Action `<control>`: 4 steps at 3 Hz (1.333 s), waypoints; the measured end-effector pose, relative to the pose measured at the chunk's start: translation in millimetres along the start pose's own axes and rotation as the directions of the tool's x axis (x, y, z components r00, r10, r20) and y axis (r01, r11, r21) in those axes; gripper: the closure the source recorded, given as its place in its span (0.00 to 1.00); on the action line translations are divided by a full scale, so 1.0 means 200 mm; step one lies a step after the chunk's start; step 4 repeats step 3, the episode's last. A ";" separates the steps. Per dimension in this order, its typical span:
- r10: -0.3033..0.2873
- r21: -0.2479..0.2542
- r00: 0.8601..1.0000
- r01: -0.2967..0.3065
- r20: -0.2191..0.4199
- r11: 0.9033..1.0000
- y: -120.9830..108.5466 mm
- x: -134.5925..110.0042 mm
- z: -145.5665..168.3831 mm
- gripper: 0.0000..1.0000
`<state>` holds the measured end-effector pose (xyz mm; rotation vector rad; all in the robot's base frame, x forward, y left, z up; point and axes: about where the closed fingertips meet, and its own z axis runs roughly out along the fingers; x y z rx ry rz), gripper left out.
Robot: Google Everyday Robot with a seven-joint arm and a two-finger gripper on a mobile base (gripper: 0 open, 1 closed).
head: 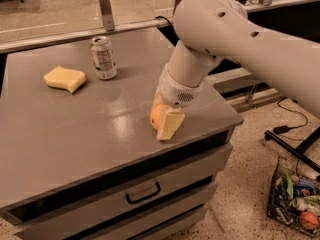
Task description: Pick orange
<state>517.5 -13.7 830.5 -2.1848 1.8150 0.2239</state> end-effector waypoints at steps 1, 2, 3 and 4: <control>0.000 0.000 1.000 0.000 0.000 1.000 0.00 0.00 -0.02 0.87; 0.023 0.065 0.999 -0.026 0.046 0.998 -0.12 0.05 -0.37 1.00; 0.021 0.077 0.999 -0.025 0.050 0.997 -0.13 0.04 -0.40 1.00; 0.021 0.077 0.999 -0.025 0.050 0.997 -0.13 0.04 -0.40 1.00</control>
Offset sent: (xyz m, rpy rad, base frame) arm 0.0347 -0.0480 0.1142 0.1050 -0.0805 -0.0679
